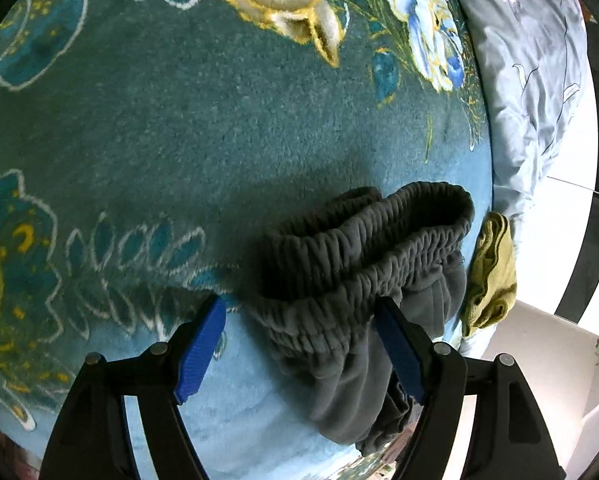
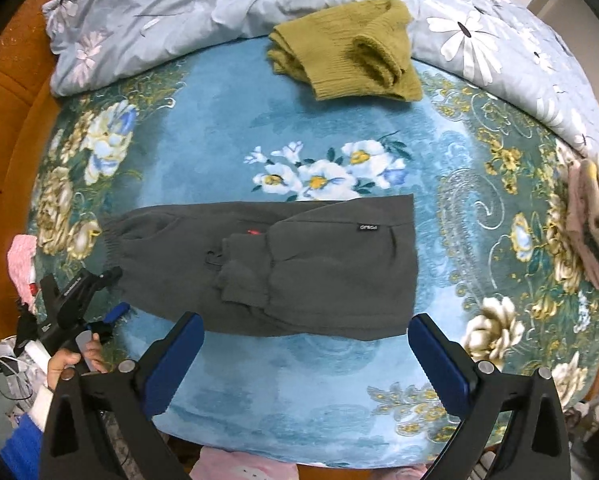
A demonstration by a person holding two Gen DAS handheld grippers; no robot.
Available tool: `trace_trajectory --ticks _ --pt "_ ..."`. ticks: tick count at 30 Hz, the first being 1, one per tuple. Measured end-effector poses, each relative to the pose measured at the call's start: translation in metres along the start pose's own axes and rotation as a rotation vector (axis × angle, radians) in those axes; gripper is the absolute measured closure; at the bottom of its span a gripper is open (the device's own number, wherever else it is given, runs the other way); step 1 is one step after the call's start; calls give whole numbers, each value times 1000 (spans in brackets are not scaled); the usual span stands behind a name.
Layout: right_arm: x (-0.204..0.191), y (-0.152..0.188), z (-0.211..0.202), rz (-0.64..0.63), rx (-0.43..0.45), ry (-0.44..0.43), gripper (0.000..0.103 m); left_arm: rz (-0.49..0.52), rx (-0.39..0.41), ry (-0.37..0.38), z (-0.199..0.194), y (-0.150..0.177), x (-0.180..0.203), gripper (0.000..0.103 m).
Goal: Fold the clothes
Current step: 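Grasp the waistband with the left gripper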
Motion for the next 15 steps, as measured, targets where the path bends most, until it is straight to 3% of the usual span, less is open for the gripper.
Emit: trace_trajectory --ticks 2,4,10,15 --pt "-2 -2 -2 -13 0 12 0 4 -5 18 2 -1 2 29" --pt "-8 -5 -5 -25 8 13 0 19 -6 35 3 -2 6 45" --pt "-21 -2 -8 -48 15 2 0 41 6 13 -3 -2 14 59" --pt "-26 7 -9 -32 26 -29 0 134 48 -21 -22 3 32 67"
Point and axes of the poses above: each gripper's, at about its wrist camera, not at the fingertips, and z roughly the way its jaws point, x to its right, y to its underside, the point moved 10 cm from there along z, roughly the way its jaws point, and after that the axes turned 1 degree about -z, right-handed, at the moved point
